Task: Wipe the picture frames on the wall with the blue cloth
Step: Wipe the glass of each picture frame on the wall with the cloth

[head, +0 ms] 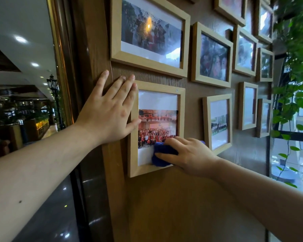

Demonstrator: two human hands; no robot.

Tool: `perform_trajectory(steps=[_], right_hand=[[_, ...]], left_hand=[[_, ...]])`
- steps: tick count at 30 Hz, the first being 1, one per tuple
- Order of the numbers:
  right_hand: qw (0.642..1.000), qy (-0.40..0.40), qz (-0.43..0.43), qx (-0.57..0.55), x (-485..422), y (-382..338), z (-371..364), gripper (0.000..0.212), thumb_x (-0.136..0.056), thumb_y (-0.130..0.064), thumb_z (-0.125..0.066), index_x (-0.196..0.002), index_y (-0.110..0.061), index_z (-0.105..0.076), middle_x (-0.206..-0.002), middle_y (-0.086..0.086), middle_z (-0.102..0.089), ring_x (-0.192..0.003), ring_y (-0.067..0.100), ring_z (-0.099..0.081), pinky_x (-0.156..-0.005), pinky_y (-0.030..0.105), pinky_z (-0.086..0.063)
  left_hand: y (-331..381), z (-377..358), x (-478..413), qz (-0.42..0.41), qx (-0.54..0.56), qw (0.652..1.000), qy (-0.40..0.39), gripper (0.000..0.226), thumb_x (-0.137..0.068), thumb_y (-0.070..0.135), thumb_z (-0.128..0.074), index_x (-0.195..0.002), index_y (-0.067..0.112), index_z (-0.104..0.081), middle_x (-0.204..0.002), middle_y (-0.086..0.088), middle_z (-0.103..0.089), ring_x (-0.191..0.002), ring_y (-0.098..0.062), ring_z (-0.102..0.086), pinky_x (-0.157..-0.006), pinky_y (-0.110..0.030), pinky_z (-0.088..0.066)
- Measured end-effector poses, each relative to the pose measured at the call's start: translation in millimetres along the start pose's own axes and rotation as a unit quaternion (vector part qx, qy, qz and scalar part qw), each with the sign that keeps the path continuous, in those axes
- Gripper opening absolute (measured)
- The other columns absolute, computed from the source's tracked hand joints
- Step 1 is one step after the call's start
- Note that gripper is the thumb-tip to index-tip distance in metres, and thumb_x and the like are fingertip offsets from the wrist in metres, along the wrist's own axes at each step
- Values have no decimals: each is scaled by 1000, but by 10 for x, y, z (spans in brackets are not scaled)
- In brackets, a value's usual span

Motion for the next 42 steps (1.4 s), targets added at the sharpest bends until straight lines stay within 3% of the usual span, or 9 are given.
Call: perform_trajectory(steps=[7, 12, 16, 22, 26, 28, 31, 36, 42], right_hand=[[996, -36, -80, 17, 320, 464, 126, 50, -80, -25, -67, -127, -24, -48, -114, 9, -56, -91, 23, -57, -61, 37, -54], [994, 51, -93, 34, 78, 750, 673, 48, -82, -25, -60, -129, -21, -50, -116, 10, -55, -92, 23, -56, -59, 38, -54], [980, 143, -133, 43, -304, 1102, 1225, 46, -82, -29, -55, -128, -22, -51, -118, 11, -53, -97, 27, -56, -61, 37, -52], [942, 260, -213, 9, -919, 1626, 1831, 48, -82, -29, -63, -128, -26, -49, -121, 8, -49, -94, 25, -55, -61, 30, -40], [928, 309, -207, 3, -1383, 1749, 2130, 50, -82, -30, -64, -129, -28, -49, -121, 8, -47, -90, 24, -54, -61, 32, -43], [930, 310, -193, 25, -1634, 1739, 2213, 51, -82, -30, -64, -130, -29, -47, -123, 9, -46, -92, 24, -53, -63, 33, -46], [931, 309, -178, 71, -1905, 1718, 2259, 49, -82, -28, -62, -129, -30, -48, -121, 10, -47, -96, 27, -53, -58, 31, -38], [940, 271, -172, 114, -1689, 2026, 1994, 47, -81, -33, -62, -126, -30, -48, -120, 11, -48, -100, 29, -52, -61, 32, -36], [928, 207, -290, 105, -1046, 2691, 1563, 44, -85, -33, -59, -127, -31, -44, -120, 9, -43, -96, 30, -52, -67, 39, -45]], left_hand=[[-2, -1, 9, 5, 7, 1000, -15, 84, -89, 62, -25, -145, 0, -19, -157, -24, -19, -144, -36, -21, -117, -60, -8], [-158, 106, -69, 11, 24, 1000, 17, 82, -90, 61, -27, -146, 2, -22, -158, -22, -17, -146, -33, -13, -116, -61, -12], [-538, 272, -363, 72, 39, 996, 43, 85, -87, 64, -29, -145, 2, -24, -157, -22, -19, -147, -32, -11, -116, -61, -10], [-955, 405, -768, 176, 52, 981, 61, 99, -80, 77, -21, -147, 5, -15, -159, -18, -15, -147, -29, -6, -118, -59, -6], [-1049, 359, -823, 210, 46, 974, 73, 101, -78, 82, -23, -148, 9, -13, -159, -13, -19, -148, -27, -6, -116, -62, -11], [-1056, 356, -831, 208, 43, 974, 77, 102, -77, 82, -22, -147, 9, -14, -159, -13, -21, -147, -27, -7, -115, -63, -12], [-1060, 372, -830, 206, 43, 975, 73, 103, -75, 83, -25, -147, 9, -15, -159, -12, -22, -147, -28, -6, -115, -63, -13], [-1056, 369, -812, 204, 52, 975, 74, 104, -74, 83, -26, -147, 10, -17, -158, -12, -23, -147, -27, -7, -114, -63, -16], [-1036, 352, -822, 204, 44, 976, 64, 106, -74, 82, -28, -147, 6, -16, -158, -13, -24, -147, -27, -7, -114, -62, -19]])
Point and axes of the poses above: each hand's wrist, its own x-axis away from the middle knuckle, its own z-axis out of the back of the hand, y = z × x, the point moved 10 cm from there along -x, towards the middle knuckle
